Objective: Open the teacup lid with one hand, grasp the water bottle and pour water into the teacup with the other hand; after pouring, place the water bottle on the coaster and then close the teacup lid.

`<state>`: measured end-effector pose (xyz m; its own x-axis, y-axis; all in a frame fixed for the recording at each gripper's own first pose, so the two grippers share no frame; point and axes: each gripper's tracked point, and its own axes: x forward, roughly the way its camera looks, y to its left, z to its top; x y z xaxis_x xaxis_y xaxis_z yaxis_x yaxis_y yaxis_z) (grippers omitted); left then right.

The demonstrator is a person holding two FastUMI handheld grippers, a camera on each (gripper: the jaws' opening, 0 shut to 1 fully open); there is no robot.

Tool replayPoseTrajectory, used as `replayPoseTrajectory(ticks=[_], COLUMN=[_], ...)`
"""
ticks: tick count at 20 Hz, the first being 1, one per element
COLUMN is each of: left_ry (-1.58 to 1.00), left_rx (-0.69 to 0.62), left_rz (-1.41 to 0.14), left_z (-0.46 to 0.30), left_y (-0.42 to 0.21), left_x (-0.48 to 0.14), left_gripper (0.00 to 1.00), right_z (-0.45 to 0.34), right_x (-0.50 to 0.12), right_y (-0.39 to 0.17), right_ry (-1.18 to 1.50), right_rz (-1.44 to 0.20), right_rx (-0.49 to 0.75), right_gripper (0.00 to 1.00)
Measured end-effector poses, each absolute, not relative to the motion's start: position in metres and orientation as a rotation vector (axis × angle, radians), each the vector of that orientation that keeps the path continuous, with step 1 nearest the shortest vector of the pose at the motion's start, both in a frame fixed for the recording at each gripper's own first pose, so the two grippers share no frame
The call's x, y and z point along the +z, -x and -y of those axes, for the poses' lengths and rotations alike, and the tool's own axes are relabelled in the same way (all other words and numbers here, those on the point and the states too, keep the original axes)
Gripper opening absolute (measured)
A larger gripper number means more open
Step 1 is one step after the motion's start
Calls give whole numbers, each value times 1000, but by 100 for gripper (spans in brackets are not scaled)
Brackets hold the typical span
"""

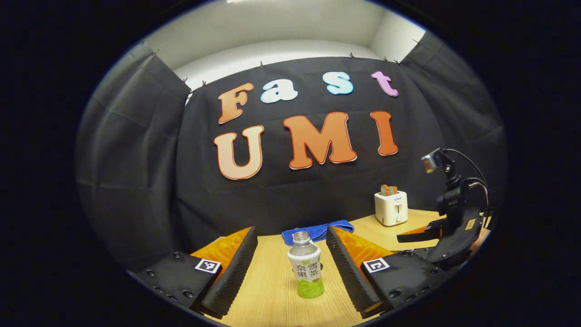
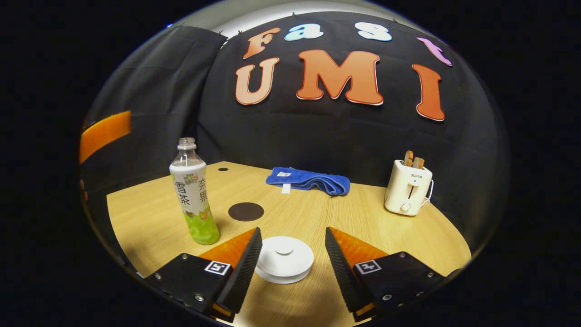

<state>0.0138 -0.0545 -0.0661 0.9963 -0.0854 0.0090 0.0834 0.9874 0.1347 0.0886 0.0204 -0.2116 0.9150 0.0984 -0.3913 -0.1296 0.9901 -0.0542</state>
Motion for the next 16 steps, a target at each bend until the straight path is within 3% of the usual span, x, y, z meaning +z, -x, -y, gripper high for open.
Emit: replayPoseTrajectory(ticks=[5,14,16], left_ry=[-125,-95,-86], left_rx=[-88,-76,-78], left_rz=[-21,-80,-92], left_z=[60,55,55], left_y=[-20,-25,-26], left_x=[-81,-101,-107], left_gripper=[99,96,99], right_z=[-21,-36,-36], right_x=[-229,-239,-238], right_y=[-102,-106,-106], right_ry=[114,132,116], right_rz=[-424,-443,-448], right_rx=[133,173,178], right_gripper=[77,32,26])
